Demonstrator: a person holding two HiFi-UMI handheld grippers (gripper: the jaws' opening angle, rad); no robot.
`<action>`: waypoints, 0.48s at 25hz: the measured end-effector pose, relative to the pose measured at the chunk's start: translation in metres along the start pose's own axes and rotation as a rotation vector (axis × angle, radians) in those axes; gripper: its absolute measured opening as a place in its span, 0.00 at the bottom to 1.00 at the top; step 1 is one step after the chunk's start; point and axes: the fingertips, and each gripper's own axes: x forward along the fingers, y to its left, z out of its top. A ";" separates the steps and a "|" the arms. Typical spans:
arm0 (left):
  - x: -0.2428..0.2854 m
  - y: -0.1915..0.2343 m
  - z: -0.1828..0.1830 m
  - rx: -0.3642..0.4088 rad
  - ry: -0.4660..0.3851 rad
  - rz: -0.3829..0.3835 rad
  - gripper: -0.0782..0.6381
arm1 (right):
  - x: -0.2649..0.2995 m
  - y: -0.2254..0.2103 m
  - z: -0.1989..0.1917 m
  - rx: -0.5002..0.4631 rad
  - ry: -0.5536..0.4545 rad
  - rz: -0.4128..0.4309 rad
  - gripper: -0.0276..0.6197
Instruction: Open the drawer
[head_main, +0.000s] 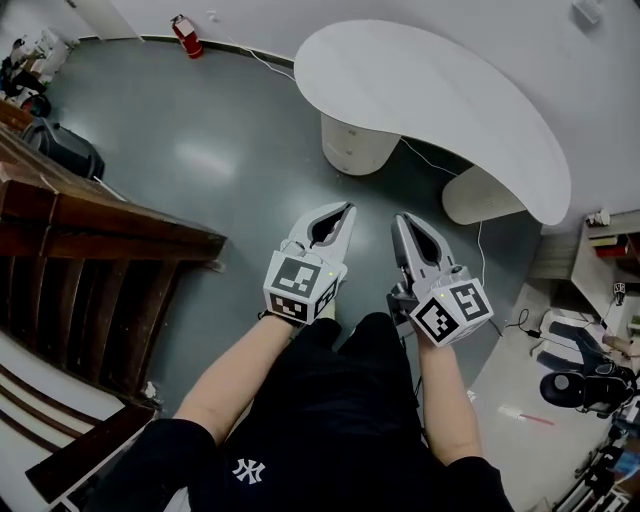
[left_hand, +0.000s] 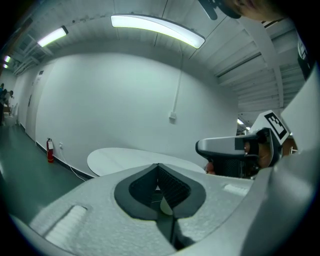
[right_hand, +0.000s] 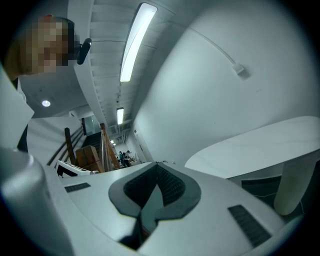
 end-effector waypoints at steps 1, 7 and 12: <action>0.009 0.006 -0.001 -0.001 0.001 0.002 0.12 | 0.008 -0.007 0.000 0.000 0.008 -0.005 0.07; 0.066 0.049 -0.013 0.004 -0.007 0.025 0.12 | 0.064 -0.055 -0.005 -0.006 0.020 0.017 0.07; 0.126 0.078 -0.038 -0.001 0.001 0.063 0.12 | 0.109 -0.104 -0.023 -0.039 0.074 0.055 0.07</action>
